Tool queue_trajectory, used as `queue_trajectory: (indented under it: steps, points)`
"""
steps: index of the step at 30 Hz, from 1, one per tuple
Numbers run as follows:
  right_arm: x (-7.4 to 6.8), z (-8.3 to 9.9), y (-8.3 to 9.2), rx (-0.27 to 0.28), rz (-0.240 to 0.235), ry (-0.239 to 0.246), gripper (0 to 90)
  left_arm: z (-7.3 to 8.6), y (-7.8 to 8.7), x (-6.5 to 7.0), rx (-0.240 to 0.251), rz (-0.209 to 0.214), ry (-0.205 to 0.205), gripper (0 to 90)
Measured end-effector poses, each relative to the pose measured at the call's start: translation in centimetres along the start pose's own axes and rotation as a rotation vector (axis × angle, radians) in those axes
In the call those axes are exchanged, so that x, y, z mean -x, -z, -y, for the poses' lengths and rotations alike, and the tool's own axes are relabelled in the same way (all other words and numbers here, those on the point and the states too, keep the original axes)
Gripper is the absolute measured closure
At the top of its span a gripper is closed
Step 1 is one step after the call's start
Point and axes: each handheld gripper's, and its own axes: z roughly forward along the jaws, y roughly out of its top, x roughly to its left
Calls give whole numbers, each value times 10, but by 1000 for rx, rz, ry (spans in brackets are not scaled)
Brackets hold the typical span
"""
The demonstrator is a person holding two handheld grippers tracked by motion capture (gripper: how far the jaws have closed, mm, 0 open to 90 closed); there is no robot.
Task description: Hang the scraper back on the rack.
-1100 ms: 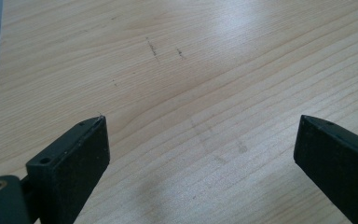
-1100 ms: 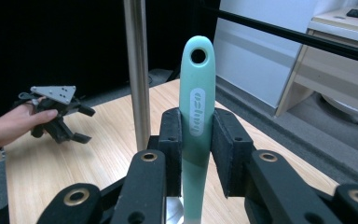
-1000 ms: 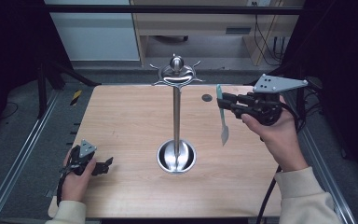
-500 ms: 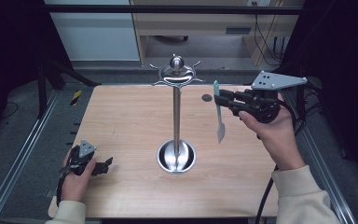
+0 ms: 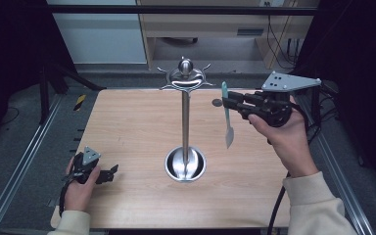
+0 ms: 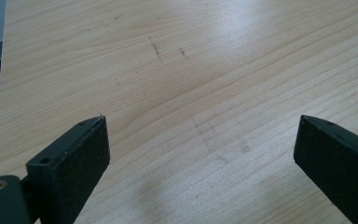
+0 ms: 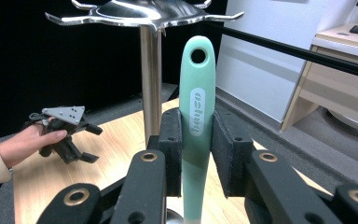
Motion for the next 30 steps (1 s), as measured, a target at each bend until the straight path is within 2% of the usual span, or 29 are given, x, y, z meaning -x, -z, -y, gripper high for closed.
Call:
queue_trajectory:
  steps: [8, 30]
  points:
    - [-4, -4, -3, 10, -30, 2, 746, 1, 1, -2, 2, -4, 8, 33]
    - [-8, -11, -5, -4, -63, 12, 745, 1, 0, -1, 2, -3, 6, 33]
